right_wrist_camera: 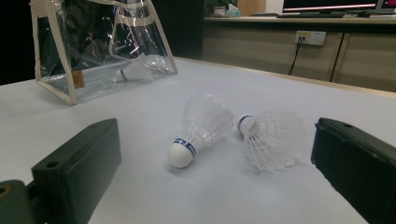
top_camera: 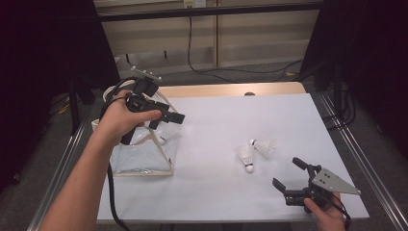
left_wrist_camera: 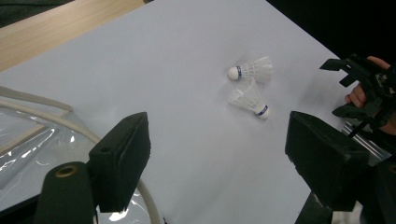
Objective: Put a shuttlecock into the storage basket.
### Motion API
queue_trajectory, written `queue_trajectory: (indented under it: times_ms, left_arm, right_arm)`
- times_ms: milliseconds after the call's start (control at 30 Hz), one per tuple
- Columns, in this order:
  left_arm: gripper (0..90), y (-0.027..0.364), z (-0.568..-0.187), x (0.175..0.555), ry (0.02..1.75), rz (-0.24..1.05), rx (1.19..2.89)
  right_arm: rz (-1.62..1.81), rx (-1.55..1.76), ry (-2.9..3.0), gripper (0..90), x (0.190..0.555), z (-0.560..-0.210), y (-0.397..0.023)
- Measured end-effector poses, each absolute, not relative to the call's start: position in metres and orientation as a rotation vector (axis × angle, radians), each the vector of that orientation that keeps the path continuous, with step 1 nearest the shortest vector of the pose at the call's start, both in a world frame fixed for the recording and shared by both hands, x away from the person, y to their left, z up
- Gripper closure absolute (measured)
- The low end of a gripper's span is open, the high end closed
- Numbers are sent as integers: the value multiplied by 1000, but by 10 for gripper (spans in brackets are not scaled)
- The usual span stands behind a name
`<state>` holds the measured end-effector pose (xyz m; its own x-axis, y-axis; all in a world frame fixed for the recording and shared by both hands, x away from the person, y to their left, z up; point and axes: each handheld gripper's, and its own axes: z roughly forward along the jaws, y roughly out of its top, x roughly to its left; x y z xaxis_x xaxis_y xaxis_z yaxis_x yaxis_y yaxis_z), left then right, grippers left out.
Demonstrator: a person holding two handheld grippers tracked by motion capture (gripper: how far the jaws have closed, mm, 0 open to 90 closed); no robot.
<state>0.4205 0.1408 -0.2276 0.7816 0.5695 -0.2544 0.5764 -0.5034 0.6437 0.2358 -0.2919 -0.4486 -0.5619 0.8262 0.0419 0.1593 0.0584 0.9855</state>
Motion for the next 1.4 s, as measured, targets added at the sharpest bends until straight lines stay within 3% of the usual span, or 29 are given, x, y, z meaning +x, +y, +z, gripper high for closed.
queue_trajectory:
  times_ms: [1400]
  left_arm:
    - [181,121,-257,404,759,-55,2245]
  right_arm:
    - [1548,987,1784,17,235,-448,-292]
